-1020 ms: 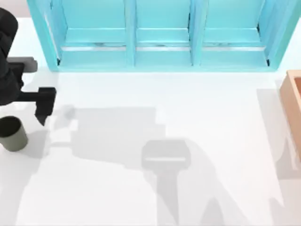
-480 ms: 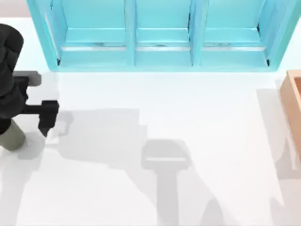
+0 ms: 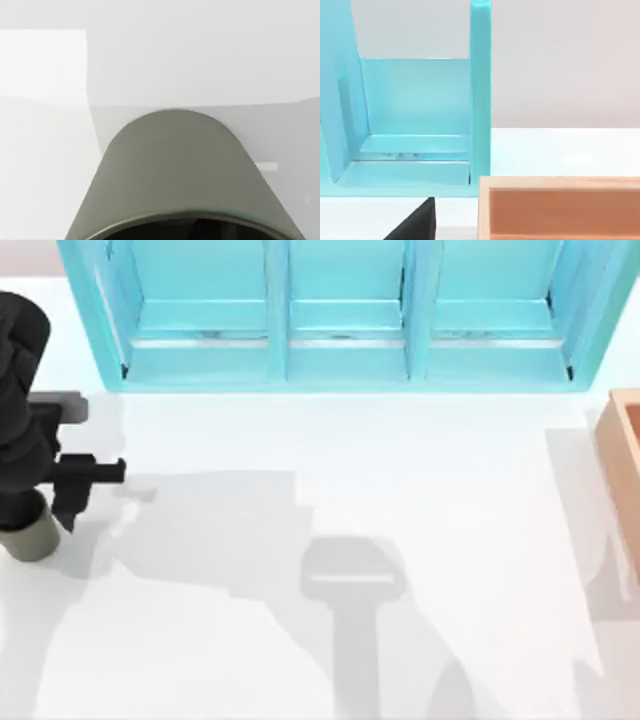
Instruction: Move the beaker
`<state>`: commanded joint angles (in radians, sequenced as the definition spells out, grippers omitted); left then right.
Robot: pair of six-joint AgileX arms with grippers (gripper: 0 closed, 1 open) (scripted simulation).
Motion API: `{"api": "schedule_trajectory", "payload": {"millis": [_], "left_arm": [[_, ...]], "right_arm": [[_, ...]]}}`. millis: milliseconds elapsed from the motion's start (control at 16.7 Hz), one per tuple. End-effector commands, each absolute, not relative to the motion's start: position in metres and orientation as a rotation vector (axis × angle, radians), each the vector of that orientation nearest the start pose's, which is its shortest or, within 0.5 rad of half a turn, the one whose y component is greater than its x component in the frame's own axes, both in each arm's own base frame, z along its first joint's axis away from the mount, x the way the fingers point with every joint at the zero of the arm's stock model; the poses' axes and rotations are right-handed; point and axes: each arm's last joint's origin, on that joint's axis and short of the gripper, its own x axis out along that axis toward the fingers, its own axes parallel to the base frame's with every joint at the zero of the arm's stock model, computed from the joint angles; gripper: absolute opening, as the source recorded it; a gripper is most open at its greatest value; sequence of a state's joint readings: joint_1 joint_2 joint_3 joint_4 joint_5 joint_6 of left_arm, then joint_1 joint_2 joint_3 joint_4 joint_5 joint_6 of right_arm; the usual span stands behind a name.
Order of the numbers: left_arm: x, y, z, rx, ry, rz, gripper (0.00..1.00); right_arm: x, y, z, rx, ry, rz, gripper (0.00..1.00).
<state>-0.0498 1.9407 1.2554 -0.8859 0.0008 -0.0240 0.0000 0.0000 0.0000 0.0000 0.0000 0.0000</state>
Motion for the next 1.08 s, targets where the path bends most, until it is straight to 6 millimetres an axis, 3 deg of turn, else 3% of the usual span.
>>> {"api": "schedule_trajectory", "payload": {"millis": [180,240,780,900,1080], "left_arm": [[0.349,-0.015,0.138,0.016,1.571,-0.015,0.02],[0.349,-0.015,0.138,0.016,1.571,-0.015,0.00],[0.349,-0.014,0.139,0.016,1.571,-0.016,0.00],[0.354,-0.002,0.141,0.014,1.581,-0.020,0.00],[0.370,0.043,0.154,0.007,1.590,-0.034,0.00]], "right_arm": [[0.106,-0.001,0.160,0.000,0.000,0.000,1.00],[0.106,-0.001,0.160,0.000,0.000,0.000,1.00],[0.106,-0.001,0.160,0.000,0.000,0.000,1.00],[0.106,-0.001,0.160,0.000,0.000,0.000,1.00],[0.106,-0.001,0.160,0.000,0.000,0.000,1.00]]}}
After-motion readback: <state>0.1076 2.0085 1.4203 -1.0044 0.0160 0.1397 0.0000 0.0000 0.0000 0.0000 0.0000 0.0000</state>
